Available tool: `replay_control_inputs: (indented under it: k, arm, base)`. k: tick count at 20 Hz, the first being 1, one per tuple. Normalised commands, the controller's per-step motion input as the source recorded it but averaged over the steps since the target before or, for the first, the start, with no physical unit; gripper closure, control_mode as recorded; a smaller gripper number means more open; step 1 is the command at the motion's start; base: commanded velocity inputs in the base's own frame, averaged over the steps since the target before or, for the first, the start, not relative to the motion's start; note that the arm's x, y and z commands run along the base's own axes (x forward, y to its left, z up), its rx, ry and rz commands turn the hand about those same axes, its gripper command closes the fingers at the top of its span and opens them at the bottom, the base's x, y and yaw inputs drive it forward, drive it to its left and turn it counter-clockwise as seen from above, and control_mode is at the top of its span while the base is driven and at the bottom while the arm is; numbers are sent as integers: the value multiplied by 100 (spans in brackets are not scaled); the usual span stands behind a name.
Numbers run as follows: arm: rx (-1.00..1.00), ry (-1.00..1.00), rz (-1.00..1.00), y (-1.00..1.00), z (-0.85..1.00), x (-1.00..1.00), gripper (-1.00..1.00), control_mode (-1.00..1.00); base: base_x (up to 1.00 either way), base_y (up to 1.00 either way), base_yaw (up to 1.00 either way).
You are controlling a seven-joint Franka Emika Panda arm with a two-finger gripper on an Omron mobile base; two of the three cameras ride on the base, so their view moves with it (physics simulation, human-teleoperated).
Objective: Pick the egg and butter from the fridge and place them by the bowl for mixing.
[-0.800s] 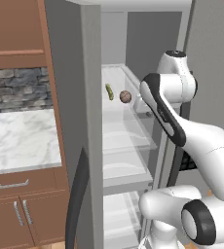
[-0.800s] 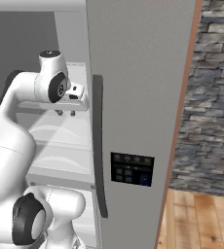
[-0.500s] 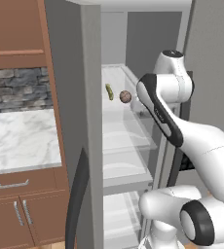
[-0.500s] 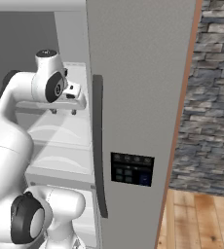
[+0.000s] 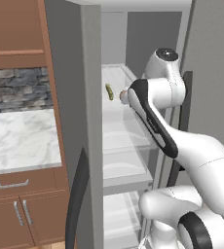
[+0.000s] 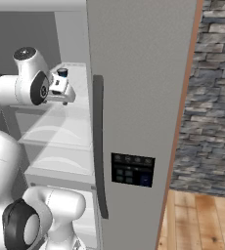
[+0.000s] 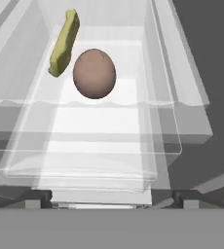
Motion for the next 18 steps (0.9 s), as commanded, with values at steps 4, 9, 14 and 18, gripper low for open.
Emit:
replay_control_inputs:
  k: [4, 9, 14, 18]
  arm:
    - [11, -27, -7, 19, 27, 0, -100, -100]
    - [10, -26, -7, 20, 20, 0, -100, -100]
    - [4, -17, -3, 18, 9, 0, -100, -100]
    - [0, 0, 0, 0, 0, 1, -100, -100]
  base:
    - [0, 0, 0]
    - [0, 0, 0]
    - [0, 0, 0]
    - [0, 0, 0]
